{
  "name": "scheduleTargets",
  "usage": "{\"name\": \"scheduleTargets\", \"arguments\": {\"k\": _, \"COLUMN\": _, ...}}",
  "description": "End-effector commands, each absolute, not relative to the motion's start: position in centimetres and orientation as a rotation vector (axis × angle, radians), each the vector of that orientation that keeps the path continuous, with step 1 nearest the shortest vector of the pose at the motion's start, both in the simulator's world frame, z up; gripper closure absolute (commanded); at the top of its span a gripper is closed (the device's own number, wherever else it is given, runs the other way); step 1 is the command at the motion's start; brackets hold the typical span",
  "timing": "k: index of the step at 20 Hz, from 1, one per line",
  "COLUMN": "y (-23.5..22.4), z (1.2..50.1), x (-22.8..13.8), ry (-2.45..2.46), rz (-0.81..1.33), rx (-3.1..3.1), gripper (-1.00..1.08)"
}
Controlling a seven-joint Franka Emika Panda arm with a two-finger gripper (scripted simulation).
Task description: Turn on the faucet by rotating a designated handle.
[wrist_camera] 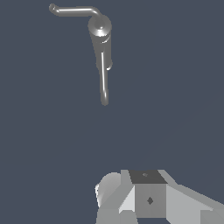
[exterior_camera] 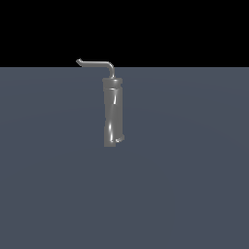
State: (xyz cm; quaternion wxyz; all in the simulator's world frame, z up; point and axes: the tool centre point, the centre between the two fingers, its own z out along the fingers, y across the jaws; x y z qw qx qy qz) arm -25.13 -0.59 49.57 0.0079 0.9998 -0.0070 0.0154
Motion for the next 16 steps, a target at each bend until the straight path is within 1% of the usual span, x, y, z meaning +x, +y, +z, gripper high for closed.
{"name": "scheduleTargets", "arguments": {"k": 1, "y": -0.6, "z": 49.6, "x": -25.1, "ry": -0.022, "rz": 0.048, "rx": 3.125, "gripper": 1.08}}
{"name": "scheduleTargets", "arguments": {"k": 10, "y": 1.4, "z": 49.7, "x": -25.7, "ry": 0.052, "rz": 0.031, "rx": 3.102, "gripper": 1.08}}
{"name": "scheduleTargets", "arguments": {"k": 16, "y": 1.4, "z": 49.7, "x": -25.5, "ry": 0.041, "rz": 0.031, "rx": 3.105, "gripper": 1.08}}
